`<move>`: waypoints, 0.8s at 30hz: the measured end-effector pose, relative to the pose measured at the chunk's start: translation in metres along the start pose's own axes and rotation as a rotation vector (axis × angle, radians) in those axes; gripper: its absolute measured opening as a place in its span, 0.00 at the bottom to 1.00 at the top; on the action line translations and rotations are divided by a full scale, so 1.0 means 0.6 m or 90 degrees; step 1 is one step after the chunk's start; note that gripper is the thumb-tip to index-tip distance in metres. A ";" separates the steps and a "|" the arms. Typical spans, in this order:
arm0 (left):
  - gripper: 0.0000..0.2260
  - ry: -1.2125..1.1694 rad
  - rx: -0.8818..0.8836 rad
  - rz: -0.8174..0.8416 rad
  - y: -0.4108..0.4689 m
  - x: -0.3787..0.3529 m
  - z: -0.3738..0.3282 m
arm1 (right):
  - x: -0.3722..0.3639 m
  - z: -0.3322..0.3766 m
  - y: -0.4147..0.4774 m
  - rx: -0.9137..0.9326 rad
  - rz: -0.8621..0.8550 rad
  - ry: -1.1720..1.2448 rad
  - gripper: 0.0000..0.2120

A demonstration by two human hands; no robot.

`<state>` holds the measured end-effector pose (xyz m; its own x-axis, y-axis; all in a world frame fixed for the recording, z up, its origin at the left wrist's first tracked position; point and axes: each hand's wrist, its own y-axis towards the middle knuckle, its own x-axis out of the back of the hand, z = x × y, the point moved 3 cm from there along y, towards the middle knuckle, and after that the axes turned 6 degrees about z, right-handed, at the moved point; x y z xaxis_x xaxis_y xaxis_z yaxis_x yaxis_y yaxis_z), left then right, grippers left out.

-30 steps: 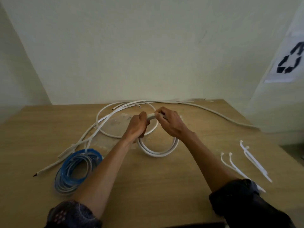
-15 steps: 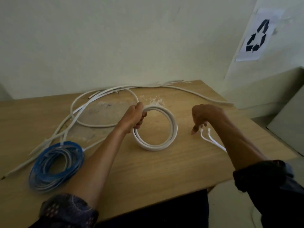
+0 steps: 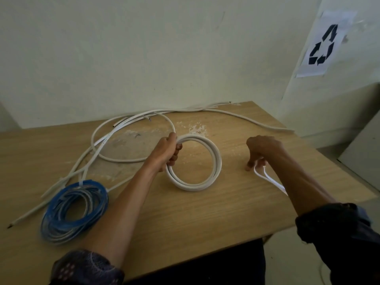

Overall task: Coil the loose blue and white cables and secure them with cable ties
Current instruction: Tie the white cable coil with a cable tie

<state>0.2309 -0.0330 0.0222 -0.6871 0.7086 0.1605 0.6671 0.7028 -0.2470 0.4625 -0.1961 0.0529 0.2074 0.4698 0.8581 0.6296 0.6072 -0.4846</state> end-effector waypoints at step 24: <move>0.15 -0.095 0.010 -0.113 -0.013 0.068 0.020 | 0.064 0.241 -0.127 0.623 -0.236 0.461 0.06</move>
<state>0.1941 -0.0105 0.0193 -0.8290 0.5560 0.0597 0.5282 0.8137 -0.2427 0.3139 -0.1319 0.0981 0.6926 -0.0973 0.7147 -0.0115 0.9892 0.1459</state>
